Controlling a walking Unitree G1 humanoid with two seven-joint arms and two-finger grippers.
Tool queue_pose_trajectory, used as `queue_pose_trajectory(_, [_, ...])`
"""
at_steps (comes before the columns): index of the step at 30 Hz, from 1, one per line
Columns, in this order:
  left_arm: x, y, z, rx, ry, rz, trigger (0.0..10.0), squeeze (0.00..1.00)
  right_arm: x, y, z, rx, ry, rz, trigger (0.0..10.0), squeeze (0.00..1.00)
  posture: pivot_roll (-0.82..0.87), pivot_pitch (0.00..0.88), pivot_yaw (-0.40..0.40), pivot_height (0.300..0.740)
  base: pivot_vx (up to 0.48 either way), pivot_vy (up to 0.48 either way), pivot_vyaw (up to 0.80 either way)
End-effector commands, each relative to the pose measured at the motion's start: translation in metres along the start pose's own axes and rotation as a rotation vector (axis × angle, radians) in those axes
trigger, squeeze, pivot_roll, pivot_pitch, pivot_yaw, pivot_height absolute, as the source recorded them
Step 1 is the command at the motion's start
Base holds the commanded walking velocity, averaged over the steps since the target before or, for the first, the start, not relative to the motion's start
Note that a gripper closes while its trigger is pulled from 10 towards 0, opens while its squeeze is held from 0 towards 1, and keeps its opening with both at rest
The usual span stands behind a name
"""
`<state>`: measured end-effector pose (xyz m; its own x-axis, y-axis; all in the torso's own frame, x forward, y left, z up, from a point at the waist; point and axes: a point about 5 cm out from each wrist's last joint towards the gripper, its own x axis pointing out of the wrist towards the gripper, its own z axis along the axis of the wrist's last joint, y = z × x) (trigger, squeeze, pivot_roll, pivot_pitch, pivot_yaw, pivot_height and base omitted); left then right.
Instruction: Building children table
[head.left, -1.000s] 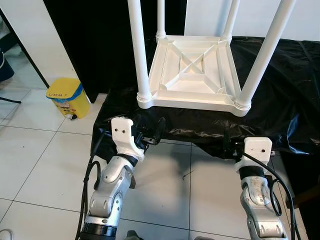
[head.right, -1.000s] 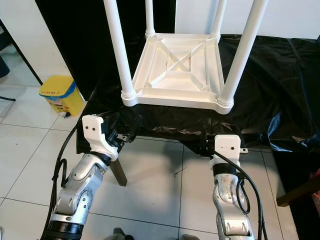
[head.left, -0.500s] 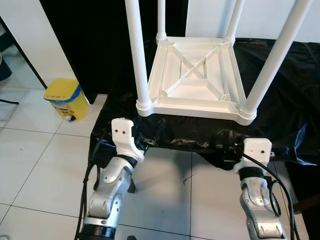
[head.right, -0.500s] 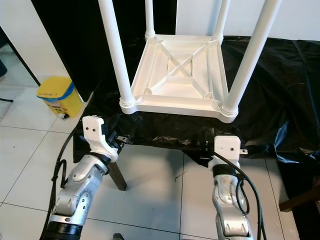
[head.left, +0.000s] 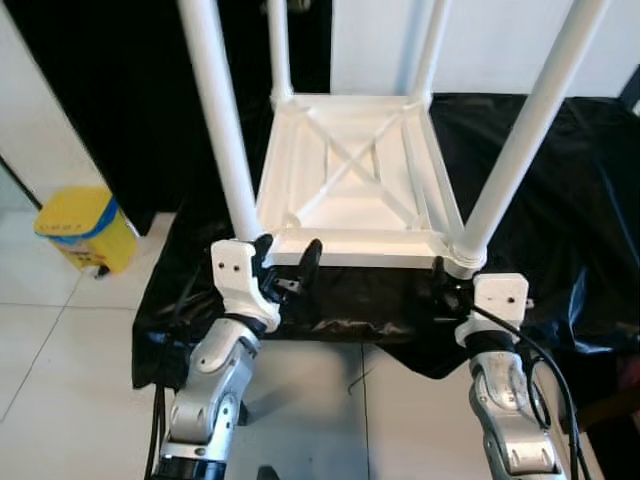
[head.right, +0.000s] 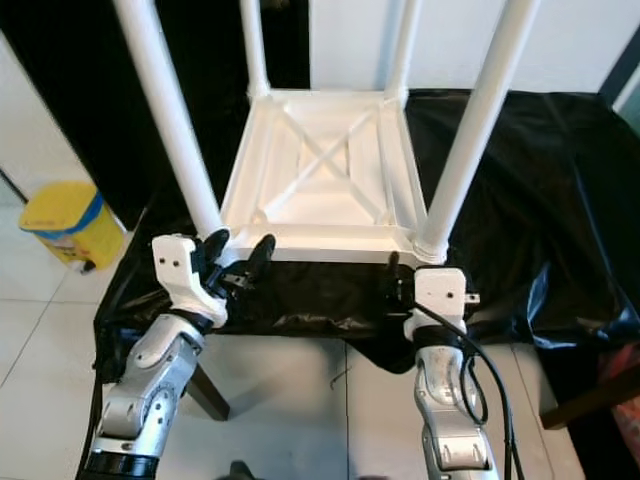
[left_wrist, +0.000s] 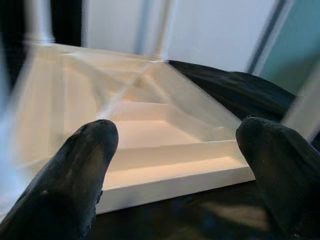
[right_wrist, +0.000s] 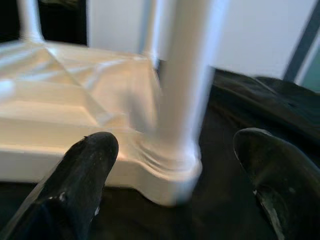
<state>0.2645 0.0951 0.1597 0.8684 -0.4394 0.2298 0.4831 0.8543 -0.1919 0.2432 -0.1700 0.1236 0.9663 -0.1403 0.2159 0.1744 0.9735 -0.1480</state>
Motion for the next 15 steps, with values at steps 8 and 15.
queue_pose_trajectory(8, [-0.004, -0.015, -0.001, 0.041, 0.009, -0.128, 10.0, 0.0, 0.001, -0.003, 0.001, -0.007, -0.004, -0.002, 10.0, 0.0, -0.16, 0.062, 0.014, 0.74, 0.0, 0.0, 0.0])
queue_pose_trajectory(15, [-0.004, -0.016, -0.001, 0.082, 0.02, -0.153, 10.0, 0.0, 0.003, -0.003, 0.002, -0.008, -0.008, -0.004, 10.0, 0.0, -0.16, 0.06, 0.016, 0.74, 0.0, 0.0, 0.0])
